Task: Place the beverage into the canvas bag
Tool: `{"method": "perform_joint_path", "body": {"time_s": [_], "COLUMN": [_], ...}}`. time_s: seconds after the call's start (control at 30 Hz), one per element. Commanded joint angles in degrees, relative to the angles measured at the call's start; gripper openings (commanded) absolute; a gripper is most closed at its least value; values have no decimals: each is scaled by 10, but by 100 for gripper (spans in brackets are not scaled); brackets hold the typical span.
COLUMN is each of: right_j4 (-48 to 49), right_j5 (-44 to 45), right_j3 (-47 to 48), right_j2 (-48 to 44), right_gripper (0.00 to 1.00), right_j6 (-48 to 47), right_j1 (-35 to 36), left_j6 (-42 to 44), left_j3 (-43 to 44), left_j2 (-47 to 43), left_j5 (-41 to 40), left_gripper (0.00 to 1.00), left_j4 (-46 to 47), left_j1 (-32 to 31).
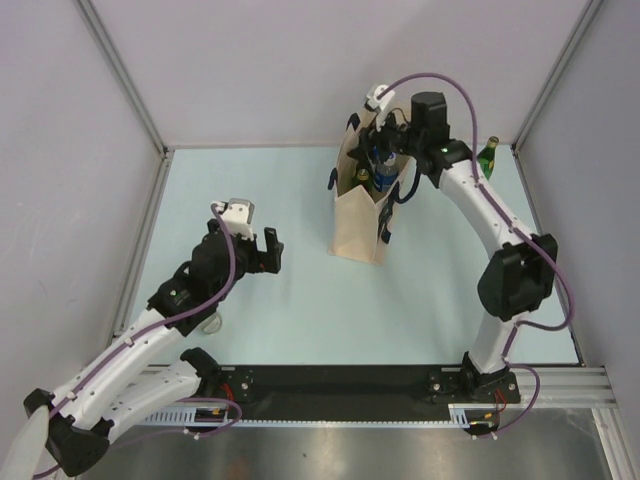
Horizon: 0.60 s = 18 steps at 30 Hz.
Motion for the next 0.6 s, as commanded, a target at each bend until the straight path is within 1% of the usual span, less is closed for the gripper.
{"method": "perform_joint_path", "body": {"time_s": [0.0,0.17,0.2,0.3,0.33,0.4,0.47,0.57], "right_j4": [-29,-61,-63,-64,-65,-73,-83,-99], "right_j5": [-33,-18,-15,-7,-1,6,19,20], "right_j3": [35,20,10,-12,-15,-25,-31,-36], "right_j2": [-84,-126,-137,-156,-159,-162,-160,-139], "right_gripper": [61,61,61,61,61,63,63,63], "right_j6": [40,58,61,78,81,89,100,118], "right_j1": [-20,-63,-87,-129,-161,-192,-243,-308], "left_j6": [-16,-18,-18,-17,-18,-19,-22,-25], "left_j3": [37,54,56,62,62,62,60,56], "left_j2": [-4,8,9,12,14,14,14,17], "left_j5": [23,34,37,41,42,43,46,50], "left_gripper": [100,100,100,100,100,100,100,100], "left_j4": [15,20,21,21,22,23,24,29], "left_j1": [8,12,12,14,14,14,16,15]}}
